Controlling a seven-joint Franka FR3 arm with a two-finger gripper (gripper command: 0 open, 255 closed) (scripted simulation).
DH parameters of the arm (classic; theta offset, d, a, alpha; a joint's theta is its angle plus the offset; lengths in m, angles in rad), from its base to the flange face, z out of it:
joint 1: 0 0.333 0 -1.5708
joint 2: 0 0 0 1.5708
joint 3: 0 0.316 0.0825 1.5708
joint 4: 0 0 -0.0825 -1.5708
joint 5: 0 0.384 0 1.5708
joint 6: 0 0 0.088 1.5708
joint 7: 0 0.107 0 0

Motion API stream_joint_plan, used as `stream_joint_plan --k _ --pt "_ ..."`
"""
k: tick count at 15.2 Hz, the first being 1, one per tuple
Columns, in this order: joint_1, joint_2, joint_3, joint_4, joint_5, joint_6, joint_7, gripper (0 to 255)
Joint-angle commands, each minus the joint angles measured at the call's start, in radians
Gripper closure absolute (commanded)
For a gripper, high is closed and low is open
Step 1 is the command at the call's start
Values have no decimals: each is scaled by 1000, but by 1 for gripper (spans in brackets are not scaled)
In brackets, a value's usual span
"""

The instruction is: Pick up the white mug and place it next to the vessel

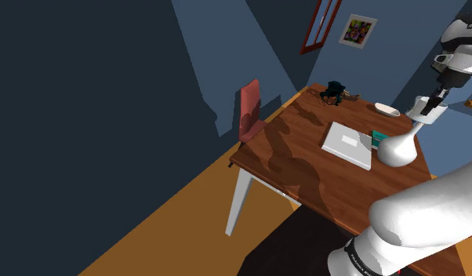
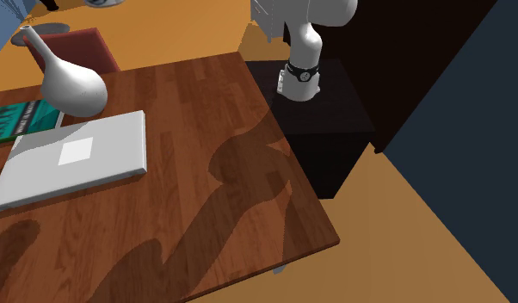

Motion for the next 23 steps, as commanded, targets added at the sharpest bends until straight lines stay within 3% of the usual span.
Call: stream_joint_plan --k 1,7,23 --pt "-16 33 -45 31 18 3 -68 255" --pt "-72 164 -164 138 114 -1 -258 255" --pt "-74 157 -165 -83 106 215 -249 255"
